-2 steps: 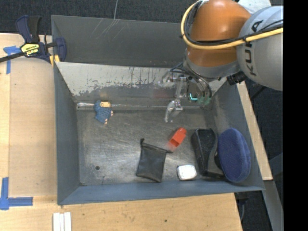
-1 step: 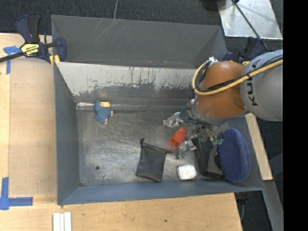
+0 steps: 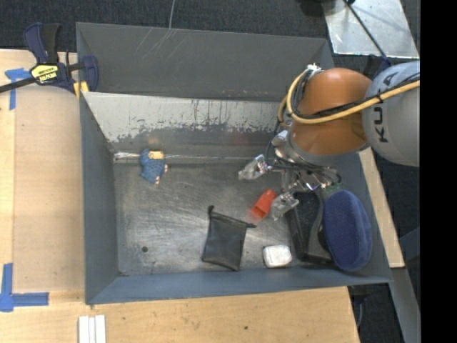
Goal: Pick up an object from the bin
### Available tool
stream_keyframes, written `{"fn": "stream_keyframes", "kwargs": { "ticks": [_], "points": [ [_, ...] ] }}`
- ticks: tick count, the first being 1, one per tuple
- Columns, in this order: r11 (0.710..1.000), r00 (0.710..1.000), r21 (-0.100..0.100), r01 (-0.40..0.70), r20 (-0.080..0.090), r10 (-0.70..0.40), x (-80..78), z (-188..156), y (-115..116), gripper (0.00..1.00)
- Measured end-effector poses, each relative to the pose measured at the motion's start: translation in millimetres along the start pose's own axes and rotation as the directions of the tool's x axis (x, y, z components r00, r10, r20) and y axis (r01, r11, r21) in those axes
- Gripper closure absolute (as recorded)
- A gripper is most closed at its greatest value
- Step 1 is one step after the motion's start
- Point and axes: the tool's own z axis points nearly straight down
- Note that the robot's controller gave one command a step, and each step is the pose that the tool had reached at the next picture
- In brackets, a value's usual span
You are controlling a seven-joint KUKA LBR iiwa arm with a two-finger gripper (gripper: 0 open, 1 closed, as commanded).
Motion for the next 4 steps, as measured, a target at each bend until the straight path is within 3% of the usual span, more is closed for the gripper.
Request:
{"fn": "stream_keyframes", "kwargs": {
  "ticks": [1,2,3,4],
  "points": [
    [0.998,0.998,-0.002,-0.070,-0.004,0.070,11.7,0,-15,0.00],
    [0.998,0.998,-0.001,-0.068,-0.003,0.068,4.8,28,-18,0.00],
    [0.998,0.998,0.000,-0.070,-0.001,0.070,3.4,26,-19,0.00],
    [0.997,0.997,0.004,-0.072,0.012,0.072,-0.6,22,-20,1.00]
  ]
}}
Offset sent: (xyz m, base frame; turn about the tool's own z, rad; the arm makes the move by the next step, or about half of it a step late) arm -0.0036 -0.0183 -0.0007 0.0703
